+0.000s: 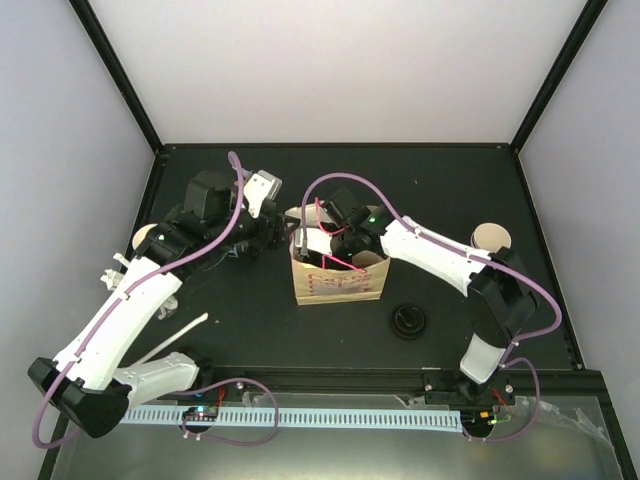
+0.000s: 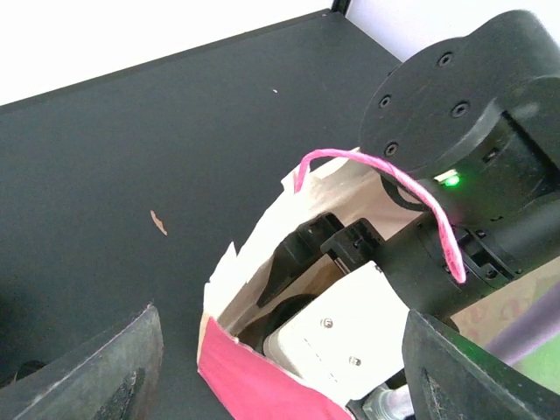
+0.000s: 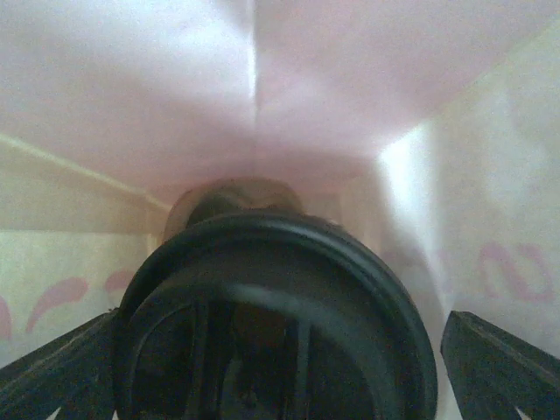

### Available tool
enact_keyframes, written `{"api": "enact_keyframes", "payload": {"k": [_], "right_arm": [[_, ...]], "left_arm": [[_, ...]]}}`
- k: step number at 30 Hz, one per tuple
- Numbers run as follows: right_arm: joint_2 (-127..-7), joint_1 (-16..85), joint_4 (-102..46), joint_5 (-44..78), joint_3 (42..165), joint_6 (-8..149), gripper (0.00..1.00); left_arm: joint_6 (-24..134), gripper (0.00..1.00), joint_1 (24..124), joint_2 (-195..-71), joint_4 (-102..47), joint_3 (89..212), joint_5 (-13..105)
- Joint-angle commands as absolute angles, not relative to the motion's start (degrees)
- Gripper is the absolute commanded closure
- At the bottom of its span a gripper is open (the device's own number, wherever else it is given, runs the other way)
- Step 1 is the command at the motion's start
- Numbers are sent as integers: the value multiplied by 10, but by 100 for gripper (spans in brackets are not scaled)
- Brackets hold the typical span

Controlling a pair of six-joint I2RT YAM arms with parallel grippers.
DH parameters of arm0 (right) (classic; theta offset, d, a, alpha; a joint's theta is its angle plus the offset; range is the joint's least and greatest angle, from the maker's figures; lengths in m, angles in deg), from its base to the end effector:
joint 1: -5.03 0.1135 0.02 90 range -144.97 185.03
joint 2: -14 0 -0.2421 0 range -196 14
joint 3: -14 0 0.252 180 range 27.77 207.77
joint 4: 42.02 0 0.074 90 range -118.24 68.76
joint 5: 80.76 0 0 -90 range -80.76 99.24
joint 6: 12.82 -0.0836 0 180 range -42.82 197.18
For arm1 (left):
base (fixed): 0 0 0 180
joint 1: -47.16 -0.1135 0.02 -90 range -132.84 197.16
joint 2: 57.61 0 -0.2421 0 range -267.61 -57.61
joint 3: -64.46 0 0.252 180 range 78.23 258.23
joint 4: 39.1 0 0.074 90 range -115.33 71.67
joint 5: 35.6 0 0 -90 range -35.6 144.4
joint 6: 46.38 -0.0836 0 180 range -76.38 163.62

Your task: Pack the takeout coffee

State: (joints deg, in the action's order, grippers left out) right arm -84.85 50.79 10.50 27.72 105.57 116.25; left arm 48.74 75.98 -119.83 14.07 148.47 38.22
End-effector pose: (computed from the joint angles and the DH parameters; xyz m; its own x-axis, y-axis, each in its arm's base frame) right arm 0.2491 0.2938 0.1883 0.0302 -0.8258 -0.5632 -0.9939 0.0348 -0.1043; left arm 0.2278 -0.1520 0.3409 -0.5143 0.1852 -0.8374 0.6280 0.7463 -0.2207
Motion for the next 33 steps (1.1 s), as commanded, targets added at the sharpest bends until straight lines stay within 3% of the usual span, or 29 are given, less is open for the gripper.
{"api": "enact_keyframes", "payload": {"k": [1, 22, 33], "right_arm": [[-870, 500, 187, 246, 1074, 1179, 0], [-785, 500, 212, 271, 1165, 1128, 0], [-819, 500, 248, 286, 1197, 1129, 0]], "left_arm": [[491, 23, 753, -1193, 140, 1501, 371], [512, 23, 731, -1209, 158, 1507, 343], [534, 28, 710, -1218, 142, 1499, 314]]}}
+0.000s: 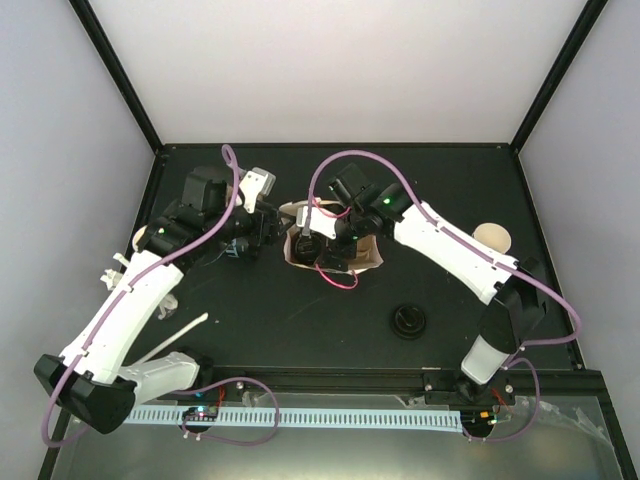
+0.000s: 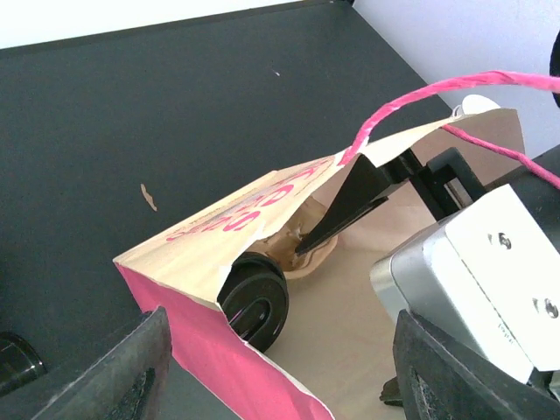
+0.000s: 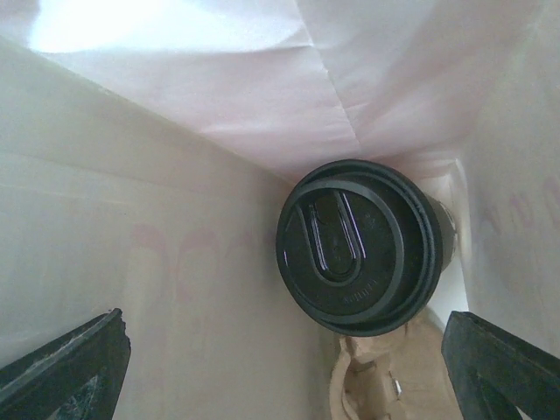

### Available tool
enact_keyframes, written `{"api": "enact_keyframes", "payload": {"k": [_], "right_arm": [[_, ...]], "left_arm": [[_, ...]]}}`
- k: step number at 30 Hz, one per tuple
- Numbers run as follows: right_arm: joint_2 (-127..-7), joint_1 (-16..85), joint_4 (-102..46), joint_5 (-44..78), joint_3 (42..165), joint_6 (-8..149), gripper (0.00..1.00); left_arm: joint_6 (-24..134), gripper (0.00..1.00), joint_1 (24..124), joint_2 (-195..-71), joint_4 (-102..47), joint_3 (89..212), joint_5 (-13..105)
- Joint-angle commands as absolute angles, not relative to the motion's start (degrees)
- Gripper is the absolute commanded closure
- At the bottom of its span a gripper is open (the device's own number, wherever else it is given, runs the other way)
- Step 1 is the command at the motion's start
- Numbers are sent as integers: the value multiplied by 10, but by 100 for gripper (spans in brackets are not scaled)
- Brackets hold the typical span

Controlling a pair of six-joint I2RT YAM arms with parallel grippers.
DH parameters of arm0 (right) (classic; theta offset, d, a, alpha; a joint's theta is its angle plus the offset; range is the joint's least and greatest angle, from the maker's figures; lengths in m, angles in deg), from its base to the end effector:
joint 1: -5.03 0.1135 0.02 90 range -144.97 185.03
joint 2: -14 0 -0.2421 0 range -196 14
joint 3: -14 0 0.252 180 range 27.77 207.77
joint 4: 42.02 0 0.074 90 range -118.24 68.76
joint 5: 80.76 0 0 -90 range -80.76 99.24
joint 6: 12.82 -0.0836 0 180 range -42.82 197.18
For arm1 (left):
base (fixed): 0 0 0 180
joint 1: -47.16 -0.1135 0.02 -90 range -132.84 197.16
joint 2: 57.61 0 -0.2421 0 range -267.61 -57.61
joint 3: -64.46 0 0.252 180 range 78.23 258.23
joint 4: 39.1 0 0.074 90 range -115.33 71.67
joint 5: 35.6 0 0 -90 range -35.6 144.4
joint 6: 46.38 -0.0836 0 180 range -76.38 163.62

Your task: Pack the takeout coffee

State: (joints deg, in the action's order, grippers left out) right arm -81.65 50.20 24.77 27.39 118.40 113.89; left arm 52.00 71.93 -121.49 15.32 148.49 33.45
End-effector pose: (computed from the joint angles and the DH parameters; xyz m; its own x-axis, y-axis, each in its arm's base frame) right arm 0.2453 0.2837 0.2626 -0.0072 -0.8129 -0.5823 -0.9910 0.0836 -0.1045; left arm 0.2378 -0.1426 0.3321 -0.6020 0.1279 -0.7882 0.5780 0.7508 -0.3196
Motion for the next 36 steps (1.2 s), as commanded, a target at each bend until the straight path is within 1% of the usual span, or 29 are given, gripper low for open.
{"api": "enact_keyframes", "payload": {"k": [1, 10, 16, 22, 27, 28, 30, 31, 36], "right_arm": [[-812, 500, 241, 281, 1198, 1125, 0], [-761, 478, 145, 191, 1235, 1071, 0], [-759, 477, 147, 172, 1288, 1066, 0], [-731, 477, 117, 123, 1300, 1021, 0], [-683, 477, 77, 43, 1282, 926, 0], [-672, 477, 73, 28, 1277, 912, 0], [-633, 477, 54, -10, 1256, 864, 0], [-614, 477, 42, -25, 1241, 840, 0], [-481, 477, 8, -78, 1119, 740, 0]], "left_arm": [[534, 28, 707, -1217, 139, 1499, 315], [536, 28, 689, -1240, 126, 1519, 306], [527, 25, 688, -1239, 123, 1521, 324], [528, 20, 687, -1225, 128, 1516, 352], [532, 15, 687, -1192, 128, 1502, 390], [532, 13, 687, -1181, 128, 1496, 405], [534, 3, 687, -1159, 127, 1481, 439], [536, 1, 686, -1148, 128, 1473, 458], [562, 1, 685, -1126, 151, 1424, 539]]}}
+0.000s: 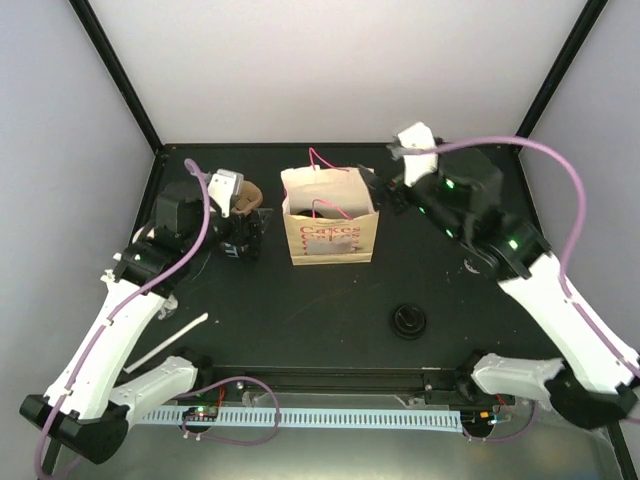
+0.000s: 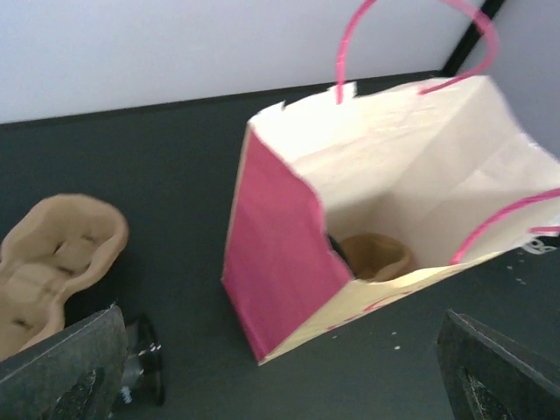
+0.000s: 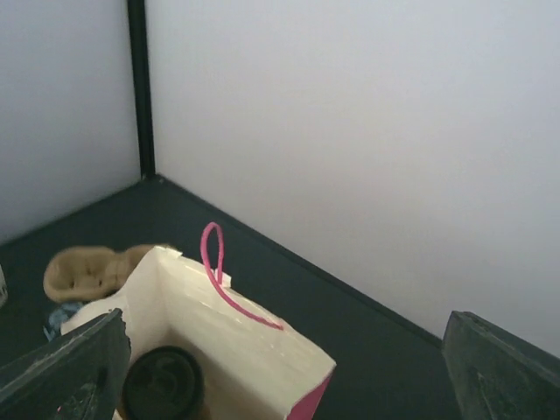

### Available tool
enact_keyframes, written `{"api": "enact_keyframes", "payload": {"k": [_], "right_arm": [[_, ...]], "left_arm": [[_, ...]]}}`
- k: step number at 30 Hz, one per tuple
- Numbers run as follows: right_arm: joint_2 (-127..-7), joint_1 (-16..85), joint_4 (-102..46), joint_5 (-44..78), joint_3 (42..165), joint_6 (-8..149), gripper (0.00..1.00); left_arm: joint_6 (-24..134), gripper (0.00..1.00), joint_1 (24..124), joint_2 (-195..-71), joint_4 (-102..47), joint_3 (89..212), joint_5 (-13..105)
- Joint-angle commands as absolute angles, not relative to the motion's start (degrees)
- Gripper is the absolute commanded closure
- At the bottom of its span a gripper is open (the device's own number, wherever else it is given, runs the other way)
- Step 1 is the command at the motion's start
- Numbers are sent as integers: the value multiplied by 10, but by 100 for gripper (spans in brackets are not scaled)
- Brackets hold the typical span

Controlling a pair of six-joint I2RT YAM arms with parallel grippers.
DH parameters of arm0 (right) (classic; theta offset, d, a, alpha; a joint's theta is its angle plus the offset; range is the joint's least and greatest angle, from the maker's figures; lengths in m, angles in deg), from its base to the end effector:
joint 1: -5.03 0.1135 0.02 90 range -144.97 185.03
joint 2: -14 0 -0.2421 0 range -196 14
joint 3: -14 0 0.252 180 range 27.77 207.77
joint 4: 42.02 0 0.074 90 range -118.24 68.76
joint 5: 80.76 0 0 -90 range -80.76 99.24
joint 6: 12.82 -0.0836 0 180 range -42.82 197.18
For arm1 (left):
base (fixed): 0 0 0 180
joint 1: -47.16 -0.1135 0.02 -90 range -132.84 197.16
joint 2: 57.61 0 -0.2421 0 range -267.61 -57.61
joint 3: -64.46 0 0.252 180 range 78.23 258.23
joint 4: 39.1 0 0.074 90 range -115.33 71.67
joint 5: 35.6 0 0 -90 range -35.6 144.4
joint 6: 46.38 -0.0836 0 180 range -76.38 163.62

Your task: Pack the takeout coffee

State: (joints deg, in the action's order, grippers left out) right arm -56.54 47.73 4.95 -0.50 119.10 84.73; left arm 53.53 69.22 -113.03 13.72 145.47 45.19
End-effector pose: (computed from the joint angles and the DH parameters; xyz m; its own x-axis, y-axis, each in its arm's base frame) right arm 0.2298 0.1928 0.4511 -0.0847 -0.2544 -0.9634 -0.5630 0.8100 -0.1644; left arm 0.2258 -0.1059 0.3501 -0.5042 0.0210 -0.8633 0.4222 0.8781 -0.2252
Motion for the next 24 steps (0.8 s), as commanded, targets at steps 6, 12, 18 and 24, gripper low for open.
{"api": "enact_keyframes", "payload": {"k": [6, 12, 18, 24], "right_arm": [[-360, 477, 95, -119, 1001, 611, 0], [-304, 477, 148, -134, 864, 515, 0], [-299, 477, 161, -107, 774, 427, 0], [-311, 477, 170, -85, 710, 325, 0]], "left_arm": [[647, 1, 681, -1132, 150, 1349, 609], [699, 1, 681, -1128, 89, 1280, 622], [718, 3, 681, -1160, 51, 1248, 643], [771, 10, 682, -1240, 72, 1279, 693]]}}
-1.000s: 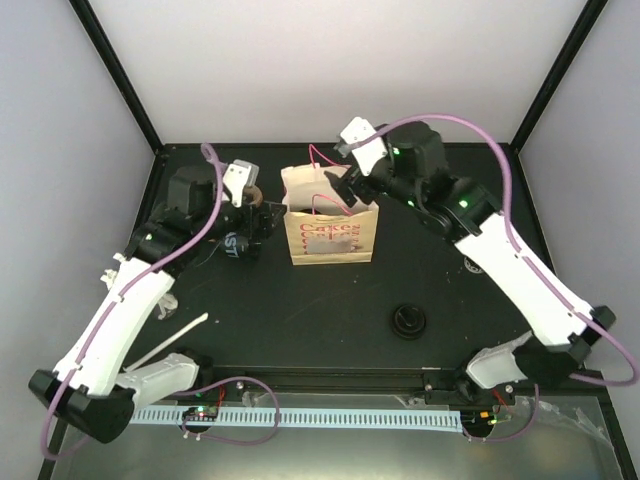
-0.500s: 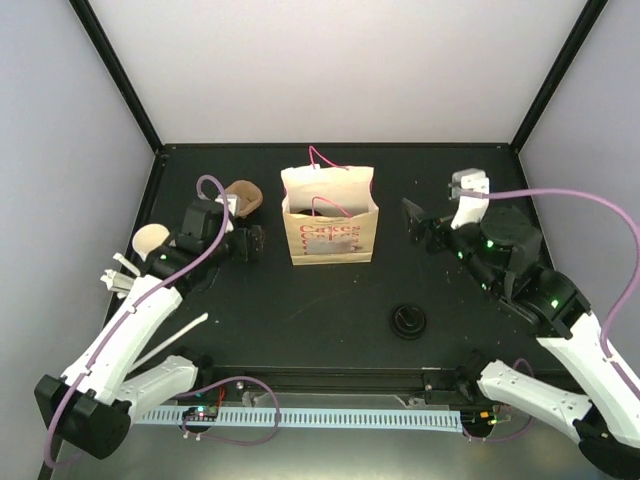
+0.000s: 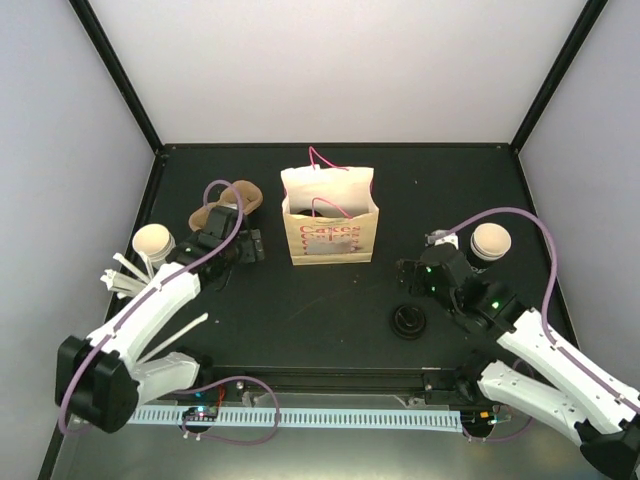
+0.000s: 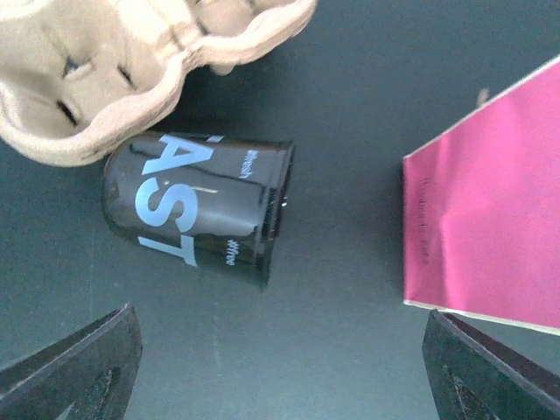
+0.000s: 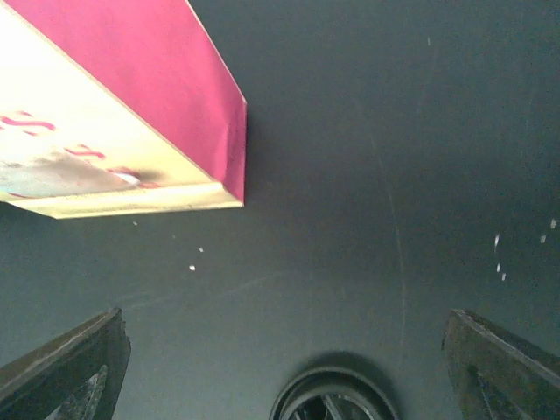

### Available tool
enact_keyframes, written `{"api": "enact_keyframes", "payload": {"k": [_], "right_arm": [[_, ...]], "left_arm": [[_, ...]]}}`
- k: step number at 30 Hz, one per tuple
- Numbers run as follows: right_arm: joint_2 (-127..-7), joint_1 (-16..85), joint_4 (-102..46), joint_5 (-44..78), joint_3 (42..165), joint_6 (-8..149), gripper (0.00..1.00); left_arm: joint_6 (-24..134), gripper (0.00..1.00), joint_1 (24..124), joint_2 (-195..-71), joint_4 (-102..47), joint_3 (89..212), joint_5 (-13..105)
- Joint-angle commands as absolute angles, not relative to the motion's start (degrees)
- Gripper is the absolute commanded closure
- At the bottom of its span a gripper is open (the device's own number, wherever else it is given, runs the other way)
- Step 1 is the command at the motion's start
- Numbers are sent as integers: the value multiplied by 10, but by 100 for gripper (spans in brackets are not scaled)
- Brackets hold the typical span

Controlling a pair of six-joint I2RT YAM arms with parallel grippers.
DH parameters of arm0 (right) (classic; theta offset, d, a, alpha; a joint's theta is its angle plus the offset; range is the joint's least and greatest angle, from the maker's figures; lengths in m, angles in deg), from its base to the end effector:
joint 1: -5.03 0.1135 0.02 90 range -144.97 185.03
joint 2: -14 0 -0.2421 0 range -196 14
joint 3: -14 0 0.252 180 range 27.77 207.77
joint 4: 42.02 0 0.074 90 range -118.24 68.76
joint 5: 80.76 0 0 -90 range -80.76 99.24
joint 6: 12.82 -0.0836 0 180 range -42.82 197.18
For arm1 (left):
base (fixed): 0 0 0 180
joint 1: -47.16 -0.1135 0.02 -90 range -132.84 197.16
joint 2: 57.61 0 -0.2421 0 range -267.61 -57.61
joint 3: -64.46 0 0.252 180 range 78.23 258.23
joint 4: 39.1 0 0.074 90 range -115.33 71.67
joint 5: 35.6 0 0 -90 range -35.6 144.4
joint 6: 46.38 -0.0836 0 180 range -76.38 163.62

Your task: Pack the takeout coffee

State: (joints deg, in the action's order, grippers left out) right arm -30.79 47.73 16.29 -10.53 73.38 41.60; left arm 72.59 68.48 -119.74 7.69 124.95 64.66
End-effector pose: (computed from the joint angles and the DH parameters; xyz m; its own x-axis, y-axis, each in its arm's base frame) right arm 0.1679 0.1165 0.2420 -0.6799 0.1177 -0.7238 -0.0774 0.9700 0.2304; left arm 0.2499 -0.0815 0.2034 -0.7297 -0.2268 -0.6451 -0.1209 0.9713 -0.2048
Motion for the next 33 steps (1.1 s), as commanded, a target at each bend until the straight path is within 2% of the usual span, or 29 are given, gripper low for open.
{"api": "enact_keyframes", "payload": {"k": [1, 6, 14, 25, 33], "right_arm": [[-320, 477, 167, -71, 701, 320, 0], [-362, 477, 149, -10, 681, 370, 0], [-393, 477, 159, -30, 656, 355, 0], [-402, 477, 154, -37, 654, 349, 0], [-401, 476, 165, -50, 657, 337, 0]], "left_arm": [[770, 11, 682, -1253, 68, 1283, 702], [789, 21, 682, -1331, 97, 1325, 768], [768, 31, 686, -1397, 73, 1349, 782], [737, 36, 697, -1463, 63, 1371, 788], [745, 43, 722, -1531, 124, 1416, 891]]}}
